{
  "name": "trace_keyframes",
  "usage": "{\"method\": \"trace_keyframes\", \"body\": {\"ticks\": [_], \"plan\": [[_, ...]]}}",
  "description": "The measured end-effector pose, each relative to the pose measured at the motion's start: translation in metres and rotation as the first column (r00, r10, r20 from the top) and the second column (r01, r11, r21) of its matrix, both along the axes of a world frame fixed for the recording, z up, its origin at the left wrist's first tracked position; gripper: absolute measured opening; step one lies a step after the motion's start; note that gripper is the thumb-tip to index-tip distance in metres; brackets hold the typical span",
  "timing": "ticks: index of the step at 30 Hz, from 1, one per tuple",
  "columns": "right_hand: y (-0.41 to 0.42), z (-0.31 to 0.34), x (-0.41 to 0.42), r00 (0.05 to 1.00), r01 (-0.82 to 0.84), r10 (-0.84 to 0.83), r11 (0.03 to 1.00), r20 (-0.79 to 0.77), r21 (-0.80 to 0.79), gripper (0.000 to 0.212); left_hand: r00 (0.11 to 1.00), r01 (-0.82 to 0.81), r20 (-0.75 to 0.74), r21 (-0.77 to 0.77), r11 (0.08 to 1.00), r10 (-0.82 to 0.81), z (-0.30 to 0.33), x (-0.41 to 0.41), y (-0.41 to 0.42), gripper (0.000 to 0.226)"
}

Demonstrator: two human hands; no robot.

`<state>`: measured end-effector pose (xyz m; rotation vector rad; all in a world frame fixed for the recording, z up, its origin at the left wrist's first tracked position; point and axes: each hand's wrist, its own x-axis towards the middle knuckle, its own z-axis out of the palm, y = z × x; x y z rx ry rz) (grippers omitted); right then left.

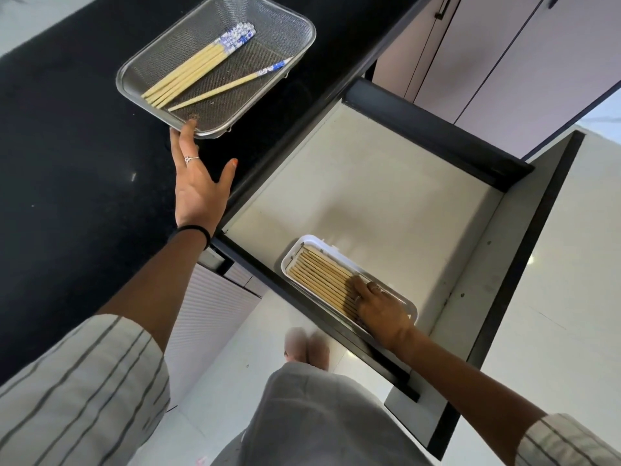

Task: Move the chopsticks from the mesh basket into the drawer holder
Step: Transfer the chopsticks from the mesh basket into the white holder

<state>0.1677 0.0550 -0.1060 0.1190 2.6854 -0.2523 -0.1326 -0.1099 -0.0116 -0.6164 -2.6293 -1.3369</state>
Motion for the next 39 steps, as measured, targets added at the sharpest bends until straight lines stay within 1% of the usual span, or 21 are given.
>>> {"method": "trace_keyframes", "body": {"ticks": [3,7,15,19,22,24,26,28,33,35,39], "plan": [[0.005,-0.001,0.000,1.000,0.007,-0.007,0.999,0.008,-0.033,0.053,1.000,-0.003,-0.002,-0.002,1.000,0.003,0.000,0.000,0.000,0.074],[0.014,-0.003,-0.002,1.000,0.004,-0.004,0.999,0.019,-0.036,0.068,1.000,0.000,-0.002,0.003,1.000,0.000,0.001,0.000,0.000,0.074],[0.016,0.000,0.000,0.997,-0.076,0.076,0.997,0.017,0.003,0.068,1.000,-0.004,0.007,0.005,1.000,0.004,0.000,-0.001,0.000,0.074],[0.017,0.001,0.005,0.986,-0.157,0.153,0.986,0.065,0.056,0.065,1.000,-0.009,0.004,0.006,1.000,0.009,-0.001,-0.001,0.000,0.074],[0.015,0.002,0.006,0.988,-0.147,0.143,0.988,0.064,0.053,0.061,1.000,-0.015,0.011,0.001,1.000,0.015,-0.001,-0.001,0.000,0.074],[0.012,0.003,0.008,0.995,-0.083,0.081,0.996,0.061,0.035,0.065,1.000,-0.016,0.010,0.002,1.000,0.016,-0.001,-0.001,0.000,0.074],[0.009,0.003,0.008,0.998,-0.028,0.027,0.999,0.056,0.026,0.074,1.000,-0.014,0.004,0.004,1.000,0.014,-0.001,0.000,0.000,0.074],[0.008,0.001,0.006,0.998,-0.017,0.017,1.000,0.065,0.003,0.077,1.000,-0.011,0.002,0.002,1.000,0.011,0.000,0.000,0.000,0.075],[0.011,0.001,0.002,0.999,-0.040,0.040,0.998,0.010,-0.050,0.070,1.000,-0.011,0.005,0.005,1.000,0.011,0.000,0.000,0.000,0.075],[0.013,0.000,0.002,0.996,-0.082,0.084,0.995,0.028,-0.056,0.073,1.000,-0.008,0.003,0.006,1.000,0.008,-0.001,0.000,-0.001,0.075],[0.016,-0.002,0.003,0.983,-0.165,0.165,0.986,0.078,-0.008,0.085,1.000,-0.006,0.001,0.005,1.000,0.006,-0.001,0.000,0.000,0.075]]}}
